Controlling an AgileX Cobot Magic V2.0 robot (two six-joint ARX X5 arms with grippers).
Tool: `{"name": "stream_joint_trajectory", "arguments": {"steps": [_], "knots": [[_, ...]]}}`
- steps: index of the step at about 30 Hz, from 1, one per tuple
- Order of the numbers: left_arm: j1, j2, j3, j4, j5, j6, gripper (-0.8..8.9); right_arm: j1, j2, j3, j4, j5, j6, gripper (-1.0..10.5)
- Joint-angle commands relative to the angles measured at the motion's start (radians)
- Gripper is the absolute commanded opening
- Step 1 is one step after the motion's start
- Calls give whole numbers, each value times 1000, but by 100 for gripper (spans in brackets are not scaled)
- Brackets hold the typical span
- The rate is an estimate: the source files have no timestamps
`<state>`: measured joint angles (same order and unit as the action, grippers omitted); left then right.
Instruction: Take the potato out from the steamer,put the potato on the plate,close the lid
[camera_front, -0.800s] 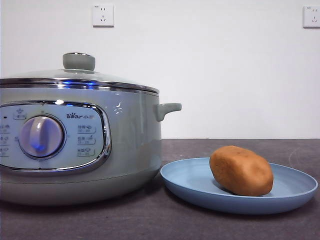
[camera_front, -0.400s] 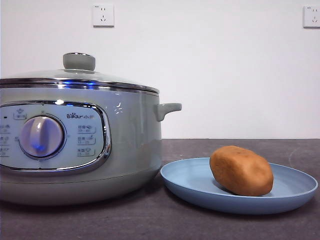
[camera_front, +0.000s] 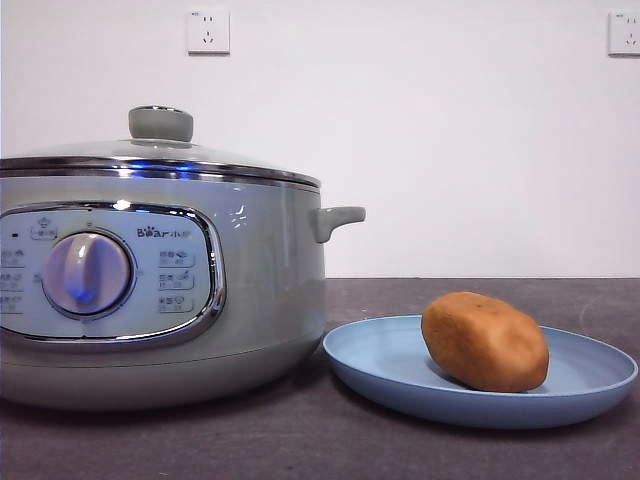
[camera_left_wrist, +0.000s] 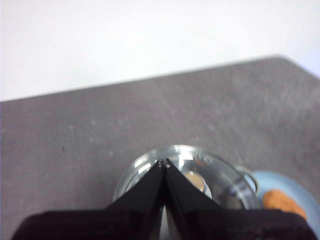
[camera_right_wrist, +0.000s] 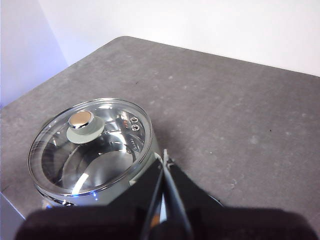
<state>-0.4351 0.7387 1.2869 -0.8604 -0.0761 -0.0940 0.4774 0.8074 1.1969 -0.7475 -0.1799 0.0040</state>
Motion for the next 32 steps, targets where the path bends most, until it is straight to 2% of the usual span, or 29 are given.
{"name": "stream_joint_trajectory", "arguments": {"steps": [1,7,10,15,23,32], "knots": [[48,-35,-81,76,58,-11,-4,1,-3,2,5,2,6,1],[128,-206,-425,436,161,-11,-4,1,-3,2,5,3,6,1],[164,-312,-632,616,164,-14,-4,1,-3,2,5,3,6,1],[221,-469,-925,811,164,-55,-4,2,-3,2,5,2,6,1],[299,-624,-1183,887,162,-95,-4,1,-3,2,5,3,6,1],[339,-682,-1262,856,153,-90,-4,2,-3,2,5,2,6,1]]}}
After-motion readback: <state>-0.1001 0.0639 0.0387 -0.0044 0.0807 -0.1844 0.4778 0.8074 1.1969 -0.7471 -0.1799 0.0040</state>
